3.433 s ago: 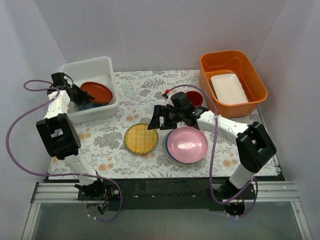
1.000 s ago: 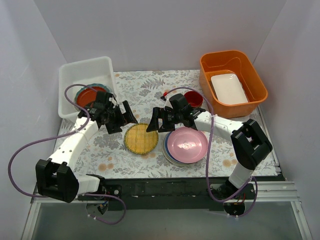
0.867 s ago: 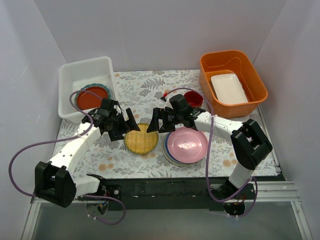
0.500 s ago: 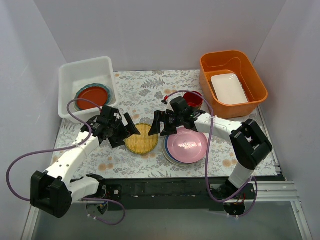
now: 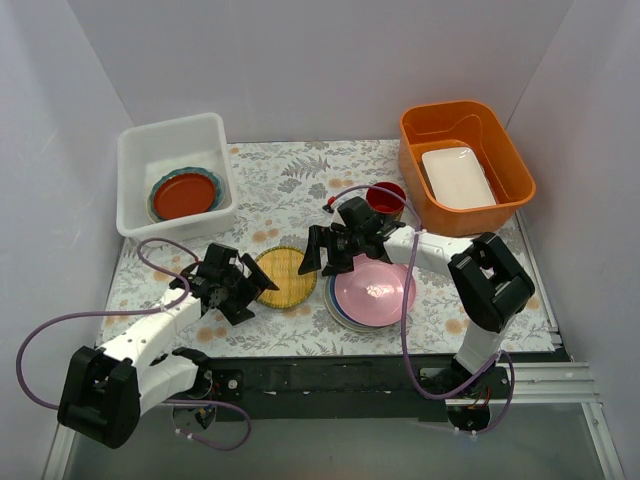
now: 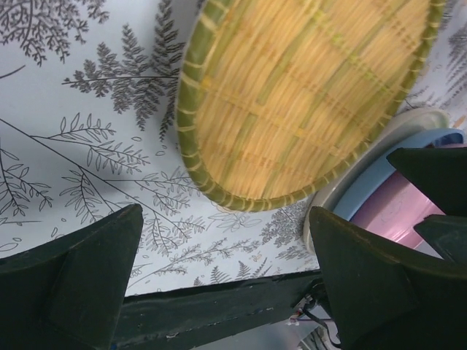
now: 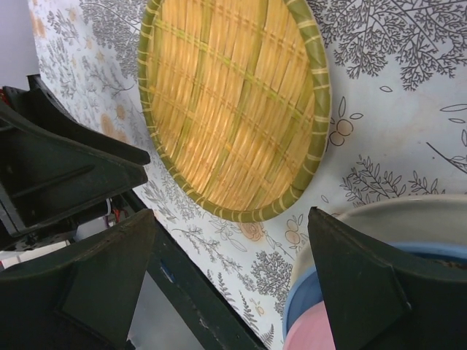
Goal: Place the plates into the plastic bin on the countertop
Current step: Pick up the plate at the center of the board.
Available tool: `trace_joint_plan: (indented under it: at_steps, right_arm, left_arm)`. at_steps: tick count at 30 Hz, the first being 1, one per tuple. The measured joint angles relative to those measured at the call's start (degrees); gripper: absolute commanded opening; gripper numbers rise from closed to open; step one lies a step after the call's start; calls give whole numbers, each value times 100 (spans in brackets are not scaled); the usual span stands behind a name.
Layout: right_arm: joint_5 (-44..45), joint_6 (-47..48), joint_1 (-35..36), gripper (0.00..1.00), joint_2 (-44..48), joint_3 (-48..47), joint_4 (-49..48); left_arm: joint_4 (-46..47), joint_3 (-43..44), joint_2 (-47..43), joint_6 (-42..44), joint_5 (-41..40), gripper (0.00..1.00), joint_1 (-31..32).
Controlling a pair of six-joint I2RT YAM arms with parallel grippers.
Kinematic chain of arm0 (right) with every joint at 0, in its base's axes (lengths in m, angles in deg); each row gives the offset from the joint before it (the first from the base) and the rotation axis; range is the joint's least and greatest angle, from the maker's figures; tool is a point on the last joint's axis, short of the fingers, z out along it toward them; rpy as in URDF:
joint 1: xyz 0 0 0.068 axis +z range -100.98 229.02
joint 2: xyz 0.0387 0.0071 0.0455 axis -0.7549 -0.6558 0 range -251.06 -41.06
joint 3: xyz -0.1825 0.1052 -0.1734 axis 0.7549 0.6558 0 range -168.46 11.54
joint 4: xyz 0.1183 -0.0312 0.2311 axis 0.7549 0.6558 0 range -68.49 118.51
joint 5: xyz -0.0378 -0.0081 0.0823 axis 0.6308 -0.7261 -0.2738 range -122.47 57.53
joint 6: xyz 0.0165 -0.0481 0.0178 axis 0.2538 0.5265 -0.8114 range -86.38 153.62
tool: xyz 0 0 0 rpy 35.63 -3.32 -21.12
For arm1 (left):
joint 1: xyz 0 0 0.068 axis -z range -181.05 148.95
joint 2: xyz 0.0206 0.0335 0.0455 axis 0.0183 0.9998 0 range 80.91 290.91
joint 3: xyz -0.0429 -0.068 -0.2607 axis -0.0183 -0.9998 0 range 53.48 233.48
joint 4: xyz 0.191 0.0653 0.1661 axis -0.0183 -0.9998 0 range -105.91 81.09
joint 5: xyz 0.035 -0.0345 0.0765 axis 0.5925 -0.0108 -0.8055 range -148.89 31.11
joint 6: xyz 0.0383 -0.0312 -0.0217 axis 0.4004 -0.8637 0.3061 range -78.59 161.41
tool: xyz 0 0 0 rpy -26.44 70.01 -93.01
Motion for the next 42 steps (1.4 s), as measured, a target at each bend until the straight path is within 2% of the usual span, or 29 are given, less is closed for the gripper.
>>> trace_joint_plan:
  at_steps: [5, 12, 23, 28, 30, 31, 33, 34, 35, 39, 42]
  right_arm:
    - [9, 7, 0, 91, -109, 0, 0]
    - [52, 11, -2, 77, -170, 9, -129]
    - [66, -151, -2, 70, -476, 13, -516]
    - [42, -286, 0, 65, -616, 13, -754]
    - [48, -306, 0, 64, -645, 13, -822]
    - [55, -310, -2, 64, -660, 13, -855]
    - [59, -323, -4, 63, -695, 11, -892]
    - [50, -323, 2, 63, -710, 9, -911]
    - [48, -321, 11, 63, -721, 4, -922]
    - [-24, -315, 35, 63, -756, -15, -977]
    - [-46, -297, 85, 63, -767, -24, -1001]
  left_arm:
    - [461, -459, 79, -339, 96, 95, 0]
    - [1172, -946, -369, -776, 0, 90, 2]
    - [2280, -1565, -708, -1241, -271, 85, 26]
    - [2909, -1825, -557, -1419, -293, 51, 26]
    - [3091, -1878, -402, -1458, -313, 43, 24]
    - [3163, -1904, -315, -1458, -345, 35, 24]
    - [3351, -1926, -120, -1458, -356, 24, 26]
    - [3447, -1941, -4, -1471, -365, 15, 24]
    - [3545, -1945, 101, -1484, -365, 0, 26]
    - [4175, -1902, 260, -1469, -260, 0, 50]
    - [4280, -1910, 310, -1482, -251, 0, 68]
